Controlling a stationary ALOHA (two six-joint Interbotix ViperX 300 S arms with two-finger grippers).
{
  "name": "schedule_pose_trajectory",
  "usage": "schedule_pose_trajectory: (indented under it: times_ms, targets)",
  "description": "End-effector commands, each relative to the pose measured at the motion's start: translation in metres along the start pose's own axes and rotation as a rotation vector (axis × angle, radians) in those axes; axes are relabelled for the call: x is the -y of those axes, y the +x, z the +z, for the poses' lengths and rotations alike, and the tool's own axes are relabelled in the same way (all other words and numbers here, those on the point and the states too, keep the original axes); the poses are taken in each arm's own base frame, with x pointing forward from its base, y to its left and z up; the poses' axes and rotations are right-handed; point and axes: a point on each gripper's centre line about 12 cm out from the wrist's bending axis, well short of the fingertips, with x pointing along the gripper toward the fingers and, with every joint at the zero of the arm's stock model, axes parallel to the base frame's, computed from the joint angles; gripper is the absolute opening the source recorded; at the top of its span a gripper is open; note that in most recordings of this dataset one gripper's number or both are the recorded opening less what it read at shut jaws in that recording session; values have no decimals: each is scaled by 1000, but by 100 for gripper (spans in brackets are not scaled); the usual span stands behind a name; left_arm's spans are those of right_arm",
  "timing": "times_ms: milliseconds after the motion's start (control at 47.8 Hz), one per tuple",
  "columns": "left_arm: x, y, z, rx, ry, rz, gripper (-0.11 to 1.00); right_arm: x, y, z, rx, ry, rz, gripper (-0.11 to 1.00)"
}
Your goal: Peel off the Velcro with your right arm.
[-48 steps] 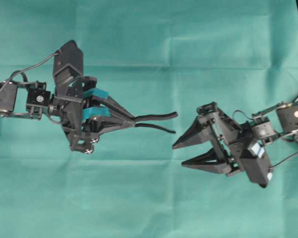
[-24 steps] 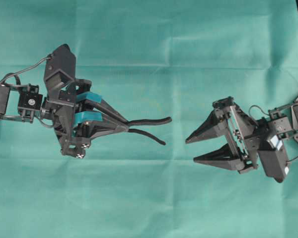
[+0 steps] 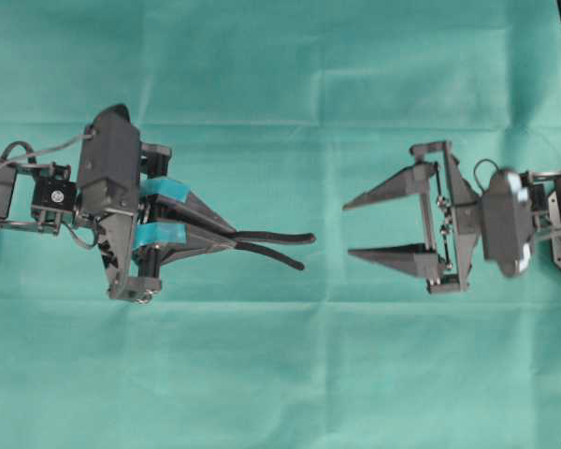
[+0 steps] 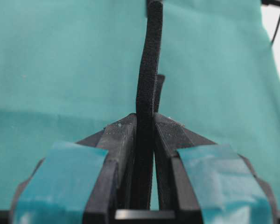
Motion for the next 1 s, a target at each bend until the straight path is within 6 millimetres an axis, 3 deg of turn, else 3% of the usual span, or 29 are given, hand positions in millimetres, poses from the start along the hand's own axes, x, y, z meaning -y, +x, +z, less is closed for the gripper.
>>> schedule_pose_trajectory:
  times_ms: [0,293,606,983]
  targets:
    - [3,-3,8,29,30,-10,10,8,-2,8,45,40,-30,31]
    - [0,-7,-1,9,132,-3,10,24,-3,6,52,180,-81,31]
    - [-11,-9,4,25,130,29,10,25,-2,9,67,180,-84,31]
    - [-34,9,-10,-16,112,91,10,26,-3,8,72,179,-89,31]
